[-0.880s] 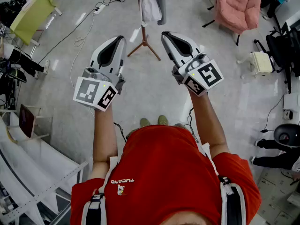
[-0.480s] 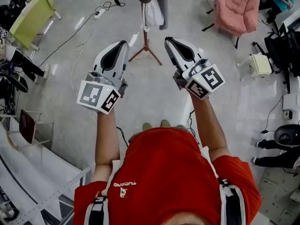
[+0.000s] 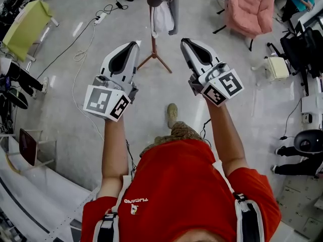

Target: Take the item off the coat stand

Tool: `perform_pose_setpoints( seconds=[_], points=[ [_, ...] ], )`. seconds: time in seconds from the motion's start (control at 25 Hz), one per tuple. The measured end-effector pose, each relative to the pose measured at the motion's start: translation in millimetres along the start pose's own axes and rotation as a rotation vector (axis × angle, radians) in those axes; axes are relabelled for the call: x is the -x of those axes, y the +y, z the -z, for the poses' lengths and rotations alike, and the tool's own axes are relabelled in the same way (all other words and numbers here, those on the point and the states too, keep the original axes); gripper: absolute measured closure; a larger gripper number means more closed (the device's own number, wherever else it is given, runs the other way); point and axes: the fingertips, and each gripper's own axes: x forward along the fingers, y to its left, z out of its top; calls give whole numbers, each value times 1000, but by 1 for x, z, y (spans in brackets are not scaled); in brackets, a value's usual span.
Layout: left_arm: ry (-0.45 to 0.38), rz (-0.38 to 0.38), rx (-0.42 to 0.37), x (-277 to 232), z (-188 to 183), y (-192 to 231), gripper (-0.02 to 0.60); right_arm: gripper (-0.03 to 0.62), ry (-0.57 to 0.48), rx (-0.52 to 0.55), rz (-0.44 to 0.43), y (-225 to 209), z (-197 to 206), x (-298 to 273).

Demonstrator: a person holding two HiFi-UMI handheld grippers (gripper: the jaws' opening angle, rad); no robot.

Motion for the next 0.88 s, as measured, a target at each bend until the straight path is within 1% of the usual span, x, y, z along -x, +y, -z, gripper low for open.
perform_pose_setpoints(
  seconds=[0.12,0.4,0.72,0.88],
  points=[
    [5,-8,-1,-23,5,19,572,569,-1,10,7,-26,3,-18],
    [12,-39,-26,-88,19,74,572,569,-25,24,5,-101,19,-76],
    [23,-65,-44,-189,36,130,572,568,-33,28,-5,-200,27,-136],
    [24,-86,-47,-225,45,158,572,566,-15,44,-12,-238,35,-166]
  ],
)
